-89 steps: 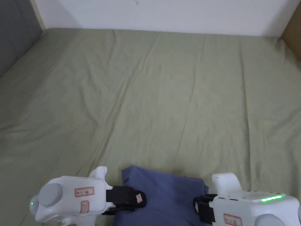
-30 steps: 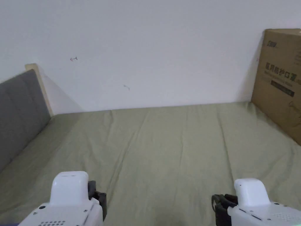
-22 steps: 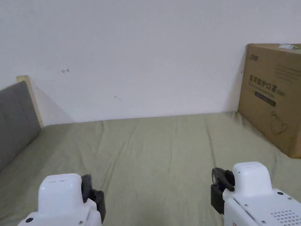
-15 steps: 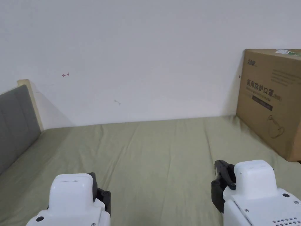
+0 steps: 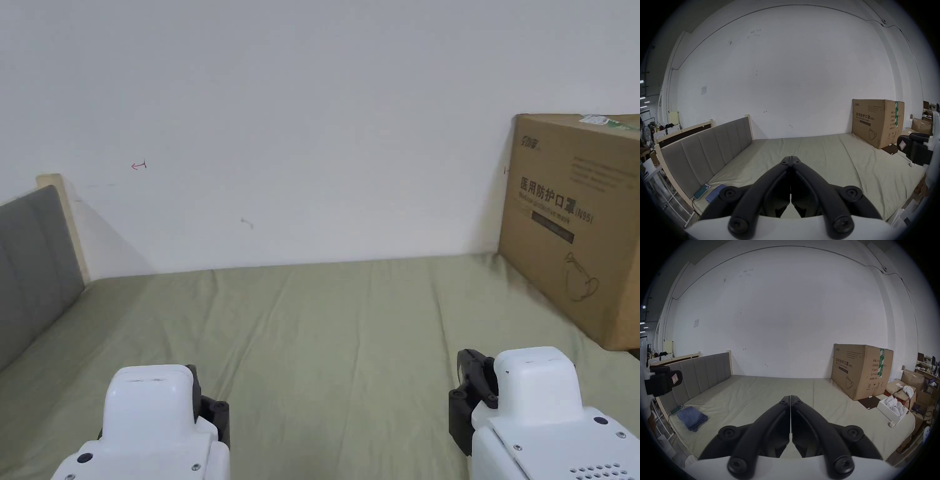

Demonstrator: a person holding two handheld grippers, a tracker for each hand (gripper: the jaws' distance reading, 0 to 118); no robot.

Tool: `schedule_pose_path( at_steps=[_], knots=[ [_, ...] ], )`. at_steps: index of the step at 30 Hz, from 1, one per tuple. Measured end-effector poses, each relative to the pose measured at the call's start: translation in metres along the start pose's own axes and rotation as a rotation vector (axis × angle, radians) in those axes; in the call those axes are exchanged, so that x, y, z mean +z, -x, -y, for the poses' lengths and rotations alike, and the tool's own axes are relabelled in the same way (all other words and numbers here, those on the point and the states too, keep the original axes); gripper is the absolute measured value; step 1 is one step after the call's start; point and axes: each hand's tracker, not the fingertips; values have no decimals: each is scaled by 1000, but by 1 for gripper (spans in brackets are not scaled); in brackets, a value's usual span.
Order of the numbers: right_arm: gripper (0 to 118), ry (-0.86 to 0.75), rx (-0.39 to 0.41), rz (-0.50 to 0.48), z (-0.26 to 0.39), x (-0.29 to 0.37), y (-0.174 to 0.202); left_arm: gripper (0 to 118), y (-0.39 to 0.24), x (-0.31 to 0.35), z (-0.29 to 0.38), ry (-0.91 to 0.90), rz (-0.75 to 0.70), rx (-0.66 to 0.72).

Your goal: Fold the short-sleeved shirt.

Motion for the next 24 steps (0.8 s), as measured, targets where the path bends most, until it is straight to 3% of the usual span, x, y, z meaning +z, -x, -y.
schedule_pose_path(
  at_steps=[1, 3, 4, 6, 8, 9, 16, 24],
  knots=[
    [1, -1, 1, 3, 0, 0, 0, 6, 0, -1, 0, 3, 0, -1],
    [7, -4, 2, 12, 1, 0, -1, 33, 0, -1, 1, 12, 4, -2],
    [16, -7, -4, 20, 1, -1, -1, 49, 1, -1, 1, 19, 13, -1],
    [52, -12, -29, 17, 1, -1, -4, 86, 3, -1, 1, 23, 33, 25],
    [97, -7, -41, 17, 1, -2, -6, 114, 4, 0, 0, 22, 47, 44],
    [104, -5, -41, 24, 1, -3, -6, 115, 3, 0, 0, 19, 44, 44],
    [117, -21, -20, 60, 5, -3, -8, 115, 3, 4, -3, -25, 33, 39],
    [118, -24, -32, 80, 7, -5, -11, 115, 2, 1, -8, 12, 64, 42]
  ],
)
